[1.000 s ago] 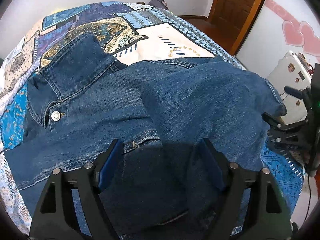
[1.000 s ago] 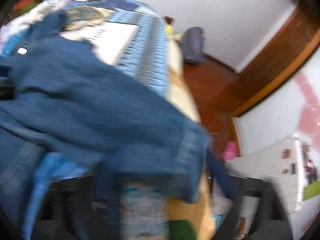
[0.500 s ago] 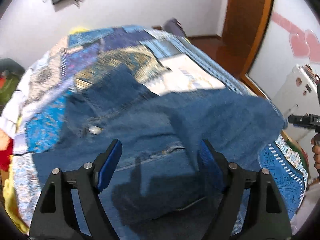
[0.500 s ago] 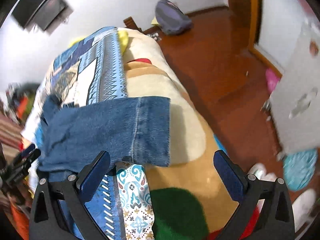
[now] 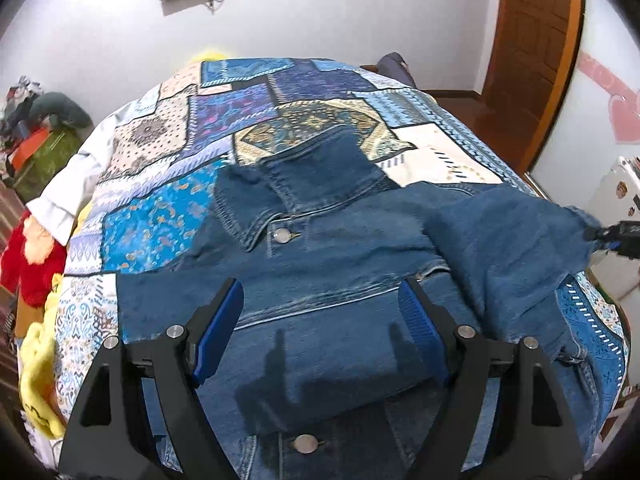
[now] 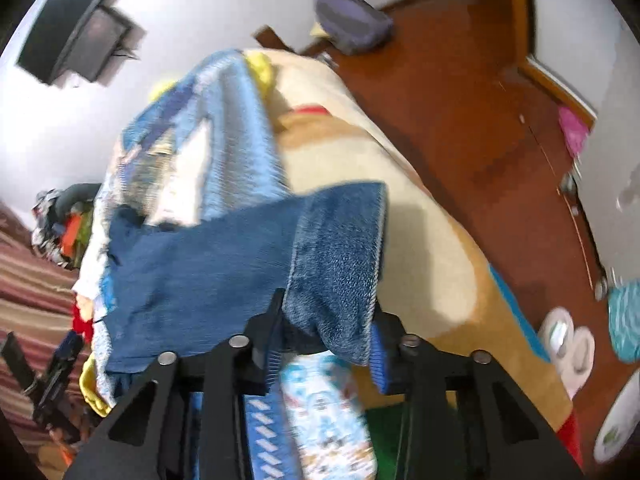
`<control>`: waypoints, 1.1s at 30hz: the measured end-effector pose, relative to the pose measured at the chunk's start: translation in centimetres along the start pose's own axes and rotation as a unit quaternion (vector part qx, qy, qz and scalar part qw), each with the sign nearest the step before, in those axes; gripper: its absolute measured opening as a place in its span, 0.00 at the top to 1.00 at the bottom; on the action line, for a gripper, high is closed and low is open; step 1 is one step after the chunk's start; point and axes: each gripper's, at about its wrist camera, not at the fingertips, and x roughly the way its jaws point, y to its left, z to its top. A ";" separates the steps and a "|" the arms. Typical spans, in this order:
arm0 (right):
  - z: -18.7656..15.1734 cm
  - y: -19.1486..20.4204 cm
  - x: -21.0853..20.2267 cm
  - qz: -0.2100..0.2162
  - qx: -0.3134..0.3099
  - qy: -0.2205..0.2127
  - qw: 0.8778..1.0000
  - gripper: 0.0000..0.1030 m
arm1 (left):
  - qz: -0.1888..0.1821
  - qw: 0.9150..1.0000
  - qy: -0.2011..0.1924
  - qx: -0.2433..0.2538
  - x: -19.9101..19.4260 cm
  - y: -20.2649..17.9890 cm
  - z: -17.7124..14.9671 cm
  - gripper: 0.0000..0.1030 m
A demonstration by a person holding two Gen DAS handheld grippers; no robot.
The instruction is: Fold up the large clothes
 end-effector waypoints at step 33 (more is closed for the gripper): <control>-12.2 42.8 9.6 0.163 -0.300 0.105 0.934 0.77 | 0.092 0.980 -0.048 -0.169 -9.0 20.4 -9.2 0.23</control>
